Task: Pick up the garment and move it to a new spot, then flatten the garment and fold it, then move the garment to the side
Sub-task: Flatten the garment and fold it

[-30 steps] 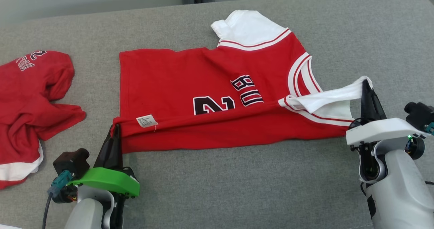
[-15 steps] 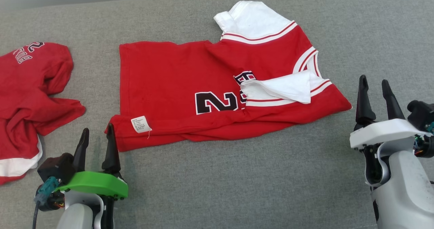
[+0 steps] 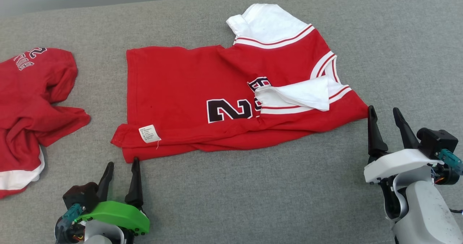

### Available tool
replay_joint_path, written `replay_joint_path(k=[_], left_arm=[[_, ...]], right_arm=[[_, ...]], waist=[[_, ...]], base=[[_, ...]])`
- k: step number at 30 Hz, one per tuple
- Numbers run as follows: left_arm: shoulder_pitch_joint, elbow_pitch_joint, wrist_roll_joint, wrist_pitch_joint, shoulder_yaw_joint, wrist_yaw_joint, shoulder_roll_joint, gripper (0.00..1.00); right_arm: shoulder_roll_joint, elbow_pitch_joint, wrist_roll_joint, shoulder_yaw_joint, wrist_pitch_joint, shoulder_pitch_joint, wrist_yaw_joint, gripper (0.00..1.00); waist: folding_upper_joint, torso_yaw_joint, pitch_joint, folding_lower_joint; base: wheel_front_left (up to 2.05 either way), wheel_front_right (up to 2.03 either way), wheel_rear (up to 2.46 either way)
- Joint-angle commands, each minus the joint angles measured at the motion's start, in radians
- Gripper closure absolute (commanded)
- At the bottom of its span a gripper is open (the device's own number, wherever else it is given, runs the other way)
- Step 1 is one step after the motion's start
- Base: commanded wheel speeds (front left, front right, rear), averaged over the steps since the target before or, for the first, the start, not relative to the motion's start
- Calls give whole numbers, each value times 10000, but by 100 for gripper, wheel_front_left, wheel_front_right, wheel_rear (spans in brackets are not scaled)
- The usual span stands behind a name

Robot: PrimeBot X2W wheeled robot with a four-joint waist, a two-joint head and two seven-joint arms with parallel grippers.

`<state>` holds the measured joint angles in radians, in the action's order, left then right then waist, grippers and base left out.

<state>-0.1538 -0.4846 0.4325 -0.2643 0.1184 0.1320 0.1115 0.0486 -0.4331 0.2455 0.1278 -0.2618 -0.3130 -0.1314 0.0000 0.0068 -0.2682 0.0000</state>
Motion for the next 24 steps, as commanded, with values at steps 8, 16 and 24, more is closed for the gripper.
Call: replay_joint_path(k=[8,16,24], left_arm=[[-440,-162,308,11,-28,-31,153,0],[-610,58,454,11,131,-31,215,0],[-768,-259,464,24,359,-31,284,0]], right_arm=[[41,128,-259,-162,-44,-54,15,0],[41,254,-232,-404,-44,-371,15,0],[48,52,-308,-641,-44,-778,15,0]], waist=[[0,-123,-402,0],[0,-125,-642,0],[0,-48,-820,0]], base=[[0,0,0],[0,0,0],[0,0,0]])
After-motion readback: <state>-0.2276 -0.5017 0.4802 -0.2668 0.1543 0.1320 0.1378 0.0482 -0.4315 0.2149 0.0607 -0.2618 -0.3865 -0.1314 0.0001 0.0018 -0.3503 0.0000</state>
